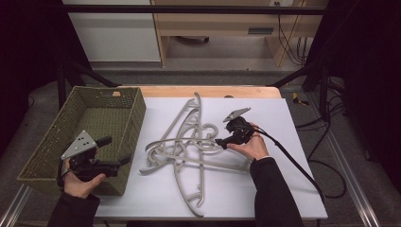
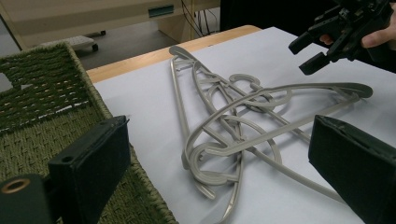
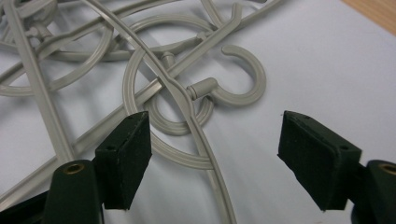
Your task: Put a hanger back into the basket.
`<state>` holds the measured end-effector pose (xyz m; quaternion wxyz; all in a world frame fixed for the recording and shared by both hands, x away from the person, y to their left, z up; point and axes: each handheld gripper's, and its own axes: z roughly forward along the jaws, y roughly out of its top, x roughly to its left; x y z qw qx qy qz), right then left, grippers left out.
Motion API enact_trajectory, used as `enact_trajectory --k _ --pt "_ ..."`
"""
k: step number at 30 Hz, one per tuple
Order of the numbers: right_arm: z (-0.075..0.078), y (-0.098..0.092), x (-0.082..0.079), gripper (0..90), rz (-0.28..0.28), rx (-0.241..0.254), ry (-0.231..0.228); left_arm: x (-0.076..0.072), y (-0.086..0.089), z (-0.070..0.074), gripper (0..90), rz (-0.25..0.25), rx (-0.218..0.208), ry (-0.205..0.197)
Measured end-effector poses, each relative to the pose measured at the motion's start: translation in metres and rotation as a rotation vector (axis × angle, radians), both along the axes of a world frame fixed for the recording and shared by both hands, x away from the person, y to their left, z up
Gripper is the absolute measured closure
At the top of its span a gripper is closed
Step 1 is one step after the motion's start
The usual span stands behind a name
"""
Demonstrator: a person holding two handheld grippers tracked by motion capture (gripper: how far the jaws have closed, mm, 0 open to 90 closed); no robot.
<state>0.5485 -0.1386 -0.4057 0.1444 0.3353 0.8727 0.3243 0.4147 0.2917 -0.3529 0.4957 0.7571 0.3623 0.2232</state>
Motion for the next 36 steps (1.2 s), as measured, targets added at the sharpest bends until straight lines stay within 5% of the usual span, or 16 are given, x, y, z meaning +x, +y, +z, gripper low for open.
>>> enact_trajectory --k 19,28,32,36 --pt "-0.04 0.015 0.023 48.9 0.047 -0.068 0.092 0.0 0.0 0.001 5.7 -0.002 0.01 -0.003" --pt "-0.049 0.019 0.026 59.1 0.063 -0.052 0.112 -0.001 -0.002 0.002 6.0 -0.005 0.012 -0.003" --pt "-0.051 0.019 0.028 74.1 0.108 -0.075 0.152 0.0 -0.003 0.0 6.2 -0.011 0.02 0.002" --pt "-0.05 0.018 0.029 76.4 0.137 -0.096 0.143 0.001 -0.004 -0.001 6.4 -0.012 0.025 0.006"
